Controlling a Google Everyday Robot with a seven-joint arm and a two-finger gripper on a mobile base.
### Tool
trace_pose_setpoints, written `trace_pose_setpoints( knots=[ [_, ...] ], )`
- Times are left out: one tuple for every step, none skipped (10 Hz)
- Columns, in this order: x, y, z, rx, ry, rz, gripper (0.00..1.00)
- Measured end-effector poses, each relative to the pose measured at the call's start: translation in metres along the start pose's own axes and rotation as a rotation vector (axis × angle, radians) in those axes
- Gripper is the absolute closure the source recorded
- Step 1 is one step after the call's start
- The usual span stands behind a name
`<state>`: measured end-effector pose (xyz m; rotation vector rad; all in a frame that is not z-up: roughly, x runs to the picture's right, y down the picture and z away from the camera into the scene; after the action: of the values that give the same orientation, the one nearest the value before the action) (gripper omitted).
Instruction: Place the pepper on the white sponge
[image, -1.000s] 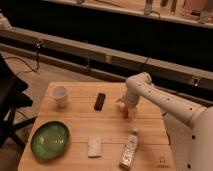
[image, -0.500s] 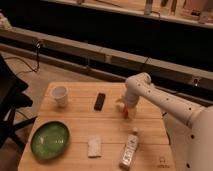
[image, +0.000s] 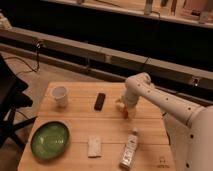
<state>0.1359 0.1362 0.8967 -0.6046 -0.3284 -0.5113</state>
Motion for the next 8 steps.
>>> trace_pose_setpoints(
  knots=[
    [0.000,-0.003,0.003,-0.008,0.008,0.002,0.59],
    [0.002,-0.003,0.006,-0.018,0.012,0.006,0.72],
    [0.003,-0.003,0.010,-0.029,0.012,0.008,0.84],
    [0.003,-0.002,0.013,-0.040,0.012,0.007,0.95],
    [0.002,-0.003,0.013,-0.037,0.021,0.004,0.99],
    [0.003,-0.003,0.012,-0.034,0.018,0.009,1.00],
    [0.003,-0.003,0.012,-0.034,0.019,0.009,1.00],
    [0.003,-0.003,0.011,-0.034,0.019,0.009,1.00]
  ],
)
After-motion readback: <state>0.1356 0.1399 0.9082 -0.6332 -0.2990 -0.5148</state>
